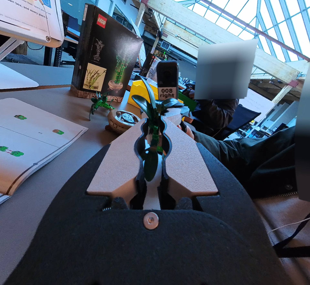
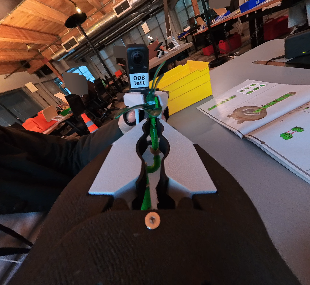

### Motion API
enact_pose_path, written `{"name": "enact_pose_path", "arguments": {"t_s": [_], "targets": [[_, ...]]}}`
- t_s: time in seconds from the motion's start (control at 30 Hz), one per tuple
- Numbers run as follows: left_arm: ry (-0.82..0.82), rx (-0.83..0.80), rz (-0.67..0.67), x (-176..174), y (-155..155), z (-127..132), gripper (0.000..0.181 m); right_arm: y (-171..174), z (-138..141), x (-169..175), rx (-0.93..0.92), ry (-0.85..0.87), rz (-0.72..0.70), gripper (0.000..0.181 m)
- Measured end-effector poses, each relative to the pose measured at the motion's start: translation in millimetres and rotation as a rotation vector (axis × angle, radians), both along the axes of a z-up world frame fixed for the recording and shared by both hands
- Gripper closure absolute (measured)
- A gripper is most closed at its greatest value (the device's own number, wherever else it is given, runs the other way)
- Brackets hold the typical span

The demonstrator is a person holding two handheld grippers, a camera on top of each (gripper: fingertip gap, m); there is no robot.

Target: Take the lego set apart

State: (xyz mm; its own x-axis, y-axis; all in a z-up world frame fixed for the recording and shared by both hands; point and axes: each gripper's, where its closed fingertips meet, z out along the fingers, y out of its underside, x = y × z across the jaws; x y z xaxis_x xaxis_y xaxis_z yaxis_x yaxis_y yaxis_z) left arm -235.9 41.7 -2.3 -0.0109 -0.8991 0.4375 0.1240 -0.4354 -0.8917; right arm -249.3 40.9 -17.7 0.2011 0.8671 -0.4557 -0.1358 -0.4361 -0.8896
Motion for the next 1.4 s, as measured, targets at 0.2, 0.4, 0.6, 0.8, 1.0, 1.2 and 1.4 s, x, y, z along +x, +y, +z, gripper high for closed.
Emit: {"name": "enact_pose_path", "arguments": {"t_s": [0.2,0.4,0.6,0.8,1.0,1.2,1.4], "targets": [[-0.028,-0.014,0.007,-2,1,4,0.17,1,5,-1,-0.057,0.088,0.007,0.176],[-0.013,-0.021,0.014,-1,3,1,0.17,2,2,-1,-0.115,0.109,0.018,0.177],[0.002,-0.037,-0.001,-1,3,-2,0.17,2,0,0,-0.117,0.069,0.011,0.178],[0.027,-0.019,0.012,0,4,-5,0.17,2,-3,1,-0.127,0.06,0.003,0.178],[0.116,0.082,0.087,2,10,-13,0.17,9,-9,5,-0.129,-0.005,-0.062,0.178],[0.248,0.325,0.232,5,16,-20,0.17,16,-15,8,-0.213,0.033,-0.085,0.178],[0.285,0.586,0.381,5,16,-7,0.17,16,-3,8,-0.216,0.118,-0.113,0.178]]}}
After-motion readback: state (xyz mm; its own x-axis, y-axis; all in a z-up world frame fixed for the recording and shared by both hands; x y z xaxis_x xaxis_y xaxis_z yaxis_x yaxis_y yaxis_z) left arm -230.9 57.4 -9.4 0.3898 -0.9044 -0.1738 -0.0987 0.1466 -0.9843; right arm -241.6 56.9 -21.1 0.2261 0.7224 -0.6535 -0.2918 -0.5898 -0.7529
